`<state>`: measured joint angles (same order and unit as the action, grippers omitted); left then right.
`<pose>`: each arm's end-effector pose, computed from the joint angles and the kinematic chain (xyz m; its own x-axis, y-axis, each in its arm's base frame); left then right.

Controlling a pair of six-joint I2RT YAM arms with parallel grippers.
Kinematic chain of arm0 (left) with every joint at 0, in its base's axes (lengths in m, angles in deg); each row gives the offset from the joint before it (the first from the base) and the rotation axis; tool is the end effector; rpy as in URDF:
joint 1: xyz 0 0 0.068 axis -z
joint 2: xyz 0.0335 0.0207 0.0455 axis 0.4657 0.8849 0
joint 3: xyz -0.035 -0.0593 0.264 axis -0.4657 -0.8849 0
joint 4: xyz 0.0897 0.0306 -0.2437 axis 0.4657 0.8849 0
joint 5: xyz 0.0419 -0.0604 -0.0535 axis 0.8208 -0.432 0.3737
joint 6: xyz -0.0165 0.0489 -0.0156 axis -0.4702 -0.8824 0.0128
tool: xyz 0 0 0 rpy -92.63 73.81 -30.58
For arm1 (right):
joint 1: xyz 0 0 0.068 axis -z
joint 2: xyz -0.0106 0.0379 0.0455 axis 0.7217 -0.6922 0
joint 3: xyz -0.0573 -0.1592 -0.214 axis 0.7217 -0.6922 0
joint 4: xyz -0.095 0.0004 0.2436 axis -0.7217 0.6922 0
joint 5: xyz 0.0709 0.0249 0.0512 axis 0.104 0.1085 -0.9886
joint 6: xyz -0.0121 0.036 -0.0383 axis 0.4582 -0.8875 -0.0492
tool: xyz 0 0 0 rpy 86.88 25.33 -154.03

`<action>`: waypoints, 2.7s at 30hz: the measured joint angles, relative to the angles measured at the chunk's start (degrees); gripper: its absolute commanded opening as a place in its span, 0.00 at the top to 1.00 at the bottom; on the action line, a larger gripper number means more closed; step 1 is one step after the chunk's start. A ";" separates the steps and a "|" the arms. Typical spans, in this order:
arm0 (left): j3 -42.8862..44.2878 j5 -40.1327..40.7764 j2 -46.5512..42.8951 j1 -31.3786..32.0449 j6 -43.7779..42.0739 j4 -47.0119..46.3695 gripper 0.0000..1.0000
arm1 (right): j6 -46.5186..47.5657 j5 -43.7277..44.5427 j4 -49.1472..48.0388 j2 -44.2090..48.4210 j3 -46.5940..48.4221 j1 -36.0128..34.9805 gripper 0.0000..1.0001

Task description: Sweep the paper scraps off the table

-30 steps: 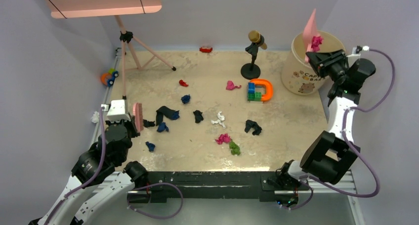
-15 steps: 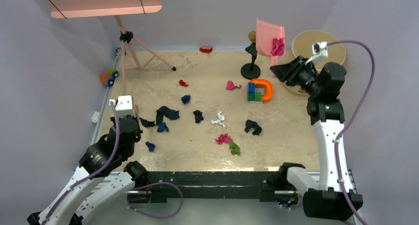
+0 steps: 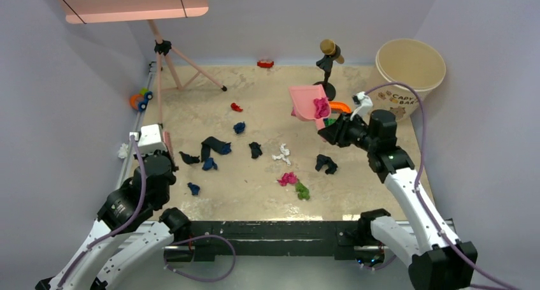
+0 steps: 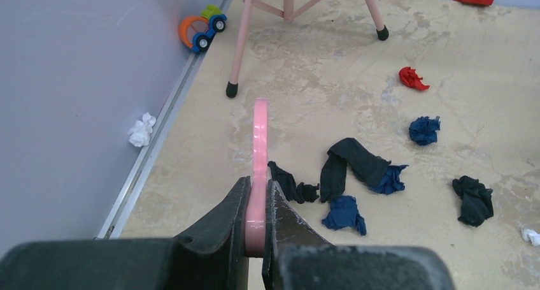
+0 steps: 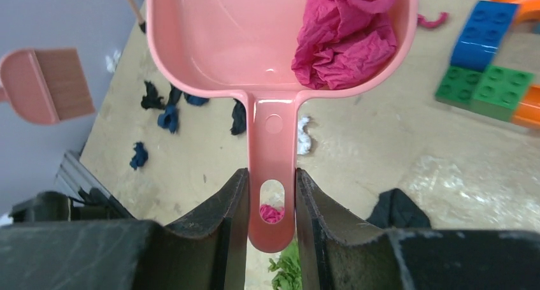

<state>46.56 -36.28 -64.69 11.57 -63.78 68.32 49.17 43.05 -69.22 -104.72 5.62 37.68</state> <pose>0.0721 -0.0223 0.3318 -0.2460 -0.0707 -0.9667 -0.2804 0.9599 0.0012 0.1968 0.0462 0.3053 -0.5534 0.2757 -0.7860 -0.3709 0.7634 0.5289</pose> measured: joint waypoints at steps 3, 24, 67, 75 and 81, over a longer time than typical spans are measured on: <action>-0.26 0.87 -0.83 -0.04 -0.26 -0.72 1.00 | 1.31 4.90 -2.62 -3.54 0.07 -7.80 1.00; 2.16 0.52 38.56 -0.76 -11.04 -6.64 1.00 | 5.29 27.54 -17.46 -16.94 -3.98 -27.17 1.00; 25.79 -5.14 64.78 -0.96 45.97 39.08 1.00 | 4.63 37.79 -21.14 -7.50 -9.49 -27.17 1.00; 23.23 -16.04 60.63 0.28 38.62 24.39 1.00 | 4.61 38.23 -21.18 -6.40 -9.55 -27.17 1.00; 31.06 -23.04 59.47 3.65 32.85 21.97 1.00 | 4.61 39.04 -21.16 -6.40 -9.66 -27.17 1.00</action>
<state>77.62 -59.32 -5.22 15.22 -30.93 90.28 53.78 82.08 -90.38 -111.12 -4.05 10.52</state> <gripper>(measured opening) 0.121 0.308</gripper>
